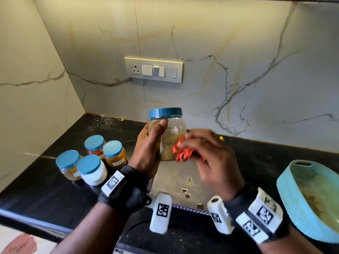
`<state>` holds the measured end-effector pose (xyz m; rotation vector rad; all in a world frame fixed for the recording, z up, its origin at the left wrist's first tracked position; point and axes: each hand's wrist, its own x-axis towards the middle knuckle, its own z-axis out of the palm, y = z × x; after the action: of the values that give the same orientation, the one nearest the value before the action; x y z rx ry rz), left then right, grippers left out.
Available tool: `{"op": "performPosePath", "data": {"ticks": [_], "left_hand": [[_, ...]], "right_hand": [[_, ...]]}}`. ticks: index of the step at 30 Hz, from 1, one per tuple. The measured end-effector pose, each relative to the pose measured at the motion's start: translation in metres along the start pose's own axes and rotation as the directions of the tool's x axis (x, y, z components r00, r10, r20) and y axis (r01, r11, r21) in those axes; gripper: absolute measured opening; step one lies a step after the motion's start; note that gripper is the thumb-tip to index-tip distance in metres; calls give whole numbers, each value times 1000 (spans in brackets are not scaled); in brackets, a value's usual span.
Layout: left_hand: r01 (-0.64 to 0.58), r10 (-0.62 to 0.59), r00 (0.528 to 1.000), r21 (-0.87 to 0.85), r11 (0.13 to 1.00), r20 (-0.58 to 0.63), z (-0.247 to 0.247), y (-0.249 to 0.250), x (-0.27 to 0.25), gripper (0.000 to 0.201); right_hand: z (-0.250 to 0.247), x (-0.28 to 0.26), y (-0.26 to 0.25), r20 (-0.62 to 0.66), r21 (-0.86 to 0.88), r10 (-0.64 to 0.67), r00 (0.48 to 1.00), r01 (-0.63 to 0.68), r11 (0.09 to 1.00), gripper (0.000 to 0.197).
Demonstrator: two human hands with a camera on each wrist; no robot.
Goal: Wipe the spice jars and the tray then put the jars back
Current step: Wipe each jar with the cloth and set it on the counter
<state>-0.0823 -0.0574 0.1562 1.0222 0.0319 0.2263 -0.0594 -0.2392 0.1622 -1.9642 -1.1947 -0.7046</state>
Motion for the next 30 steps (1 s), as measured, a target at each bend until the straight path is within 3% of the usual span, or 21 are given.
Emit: {"op": "performPosePath", "data": {"ticks": [3,5,13,15,20,23,25,28,30], "left_hand": [[-5,4,999,19,1000,53,5,-7,-1,98],[-4,3,998,19,1000,60,8,-6,-2,99],[69,-60,997,-181,981,56,-3,5,-5,100],[97,-89,994,-143,985,61,-7,5,-3,104],[161,-169,981,85,983,92,-18,3,-9,70],[70,-82,995,184,980,61,-16,-6,-11,94],[55,-63,997,149,987,49,-14,-11,-11,100],[65,-76,994,128,990,81,-11,-13,-12,104],[67,-77,990,89,994,120,-11,-10,-11,100]], "right_hand": [[-6,23,18,-132,153,177,975,-157,976,27],[-7,27,19,-158,239,219,963,-177,955,29],[-4,-8,-7,-10,76,10,1000,-10,997,32],[-3,-7,-6,-3,25,-21,1000,21,999,29],[2,-12,-1,78,-89,-124,989,131,987,20],[1,-12,2,119,-118,-168,979,182,976,22],[-1,-1,8,50,-57,-92,995,94,994,23],[-5,18,20,-90,94,123,988,-115,989,28],[-4,16,15,-100,121,153,983,-141,983,28]]}}
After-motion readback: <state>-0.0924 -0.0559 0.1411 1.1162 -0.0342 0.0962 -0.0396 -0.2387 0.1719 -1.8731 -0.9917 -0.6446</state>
